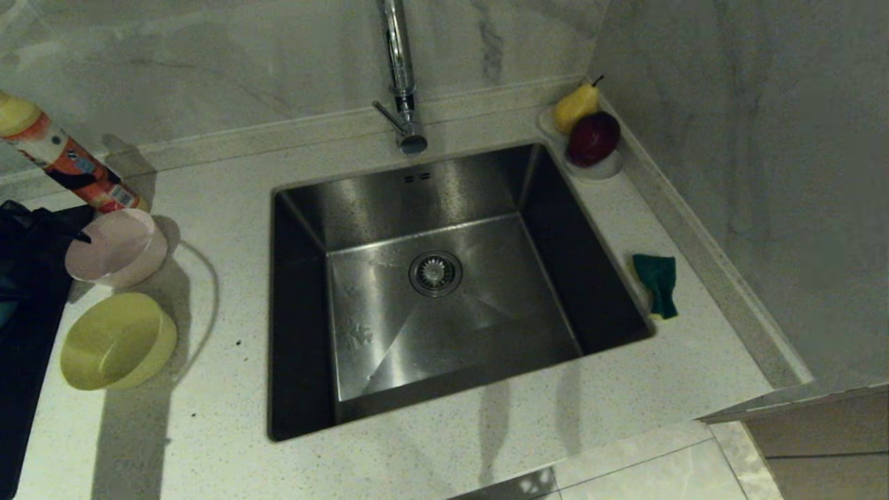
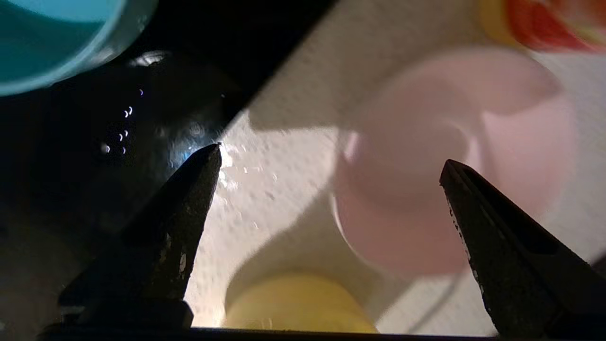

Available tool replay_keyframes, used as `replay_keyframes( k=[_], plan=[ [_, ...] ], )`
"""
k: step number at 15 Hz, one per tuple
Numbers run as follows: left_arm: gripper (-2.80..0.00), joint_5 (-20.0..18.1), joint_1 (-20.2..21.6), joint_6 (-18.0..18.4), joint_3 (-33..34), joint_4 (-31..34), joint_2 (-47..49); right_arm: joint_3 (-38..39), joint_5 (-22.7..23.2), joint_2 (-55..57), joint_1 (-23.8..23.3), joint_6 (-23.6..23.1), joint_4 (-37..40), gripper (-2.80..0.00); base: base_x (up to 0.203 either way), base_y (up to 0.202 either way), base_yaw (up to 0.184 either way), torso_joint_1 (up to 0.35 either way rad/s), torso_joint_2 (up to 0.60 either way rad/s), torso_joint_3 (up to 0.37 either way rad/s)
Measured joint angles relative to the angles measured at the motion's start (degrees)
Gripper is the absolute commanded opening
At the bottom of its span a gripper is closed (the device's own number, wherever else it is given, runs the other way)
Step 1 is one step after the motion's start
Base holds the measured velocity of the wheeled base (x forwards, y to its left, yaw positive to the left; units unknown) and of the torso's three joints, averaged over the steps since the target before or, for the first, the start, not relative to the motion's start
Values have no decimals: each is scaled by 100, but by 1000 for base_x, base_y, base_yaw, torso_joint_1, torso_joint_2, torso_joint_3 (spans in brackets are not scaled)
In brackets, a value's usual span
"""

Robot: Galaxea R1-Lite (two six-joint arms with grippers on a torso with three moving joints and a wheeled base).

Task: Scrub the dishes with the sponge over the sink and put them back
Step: Place the bowl on the bowl

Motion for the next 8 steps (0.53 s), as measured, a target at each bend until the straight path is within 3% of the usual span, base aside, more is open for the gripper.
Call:
replay_keyframes(
  k=[4,8],
  plan=[
    [0,-140,26,-197,-80,2,386,0,-2,0,0,2,2,-280,0,0,0,0,0,0],
    [0,-615,24,-492,-111,-19,543,0,-2,0,0,2,0,-280,0,0,0,0,0,0]
  ],
)
